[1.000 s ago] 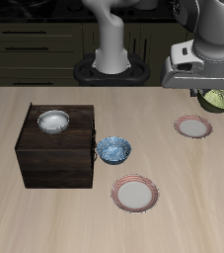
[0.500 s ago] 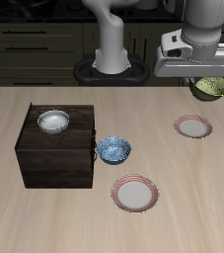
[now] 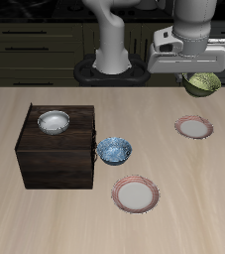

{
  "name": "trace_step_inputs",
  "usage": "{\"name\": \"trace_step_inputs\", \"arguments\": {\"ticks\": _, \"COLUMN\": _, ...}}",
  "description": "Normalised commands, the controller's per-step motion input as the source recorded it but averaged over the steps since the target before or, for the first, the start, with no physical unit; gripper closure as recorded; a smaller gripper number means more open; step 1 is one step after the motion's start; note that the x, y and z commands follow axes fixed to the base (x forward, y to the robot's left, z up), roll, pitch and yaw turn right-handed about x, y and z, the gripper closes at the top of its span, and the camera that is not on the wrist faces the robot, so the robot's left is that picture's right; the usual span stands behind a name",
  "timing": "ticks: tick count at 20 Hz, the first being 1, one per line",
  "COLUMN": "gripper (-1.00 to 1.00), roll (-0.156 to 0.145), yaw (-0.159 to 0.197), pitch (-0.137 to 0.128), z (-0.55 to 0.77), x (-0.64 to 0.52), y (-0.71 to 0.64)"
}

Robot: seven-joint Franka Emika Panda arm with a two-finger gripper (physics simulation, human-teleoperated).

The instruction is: Place the green bowl onto the plate that is on the left side of the table

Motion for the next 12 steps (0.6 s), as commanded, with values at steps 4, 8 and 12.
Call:
{"name": "trace_step_inputs", "arguments": {"ticks": 4, "gripper": 1.0, "roll": 0.021, "yaw": -0.016, "pitch": 0.009, "z": -0.12, "x": -0.16, "y": -0.01}}
{"name": "trace_step_inputs", "arguments": {"ticks": 8, "gripper": 1.0, "roll": 0.03, "yaw": 0.0, "pitch": -0.023, "z": -0.07, "x": -0.35, "y": 0.04}}
{"name": "trace_step_inputs", "arguments": {"ticks": 12, "gripper": 1.0, "roll": 0.027, "yaw": 0.015, "pitch": -0.026, "z": -0.06, "x": -0.26, "y": 0.09}}
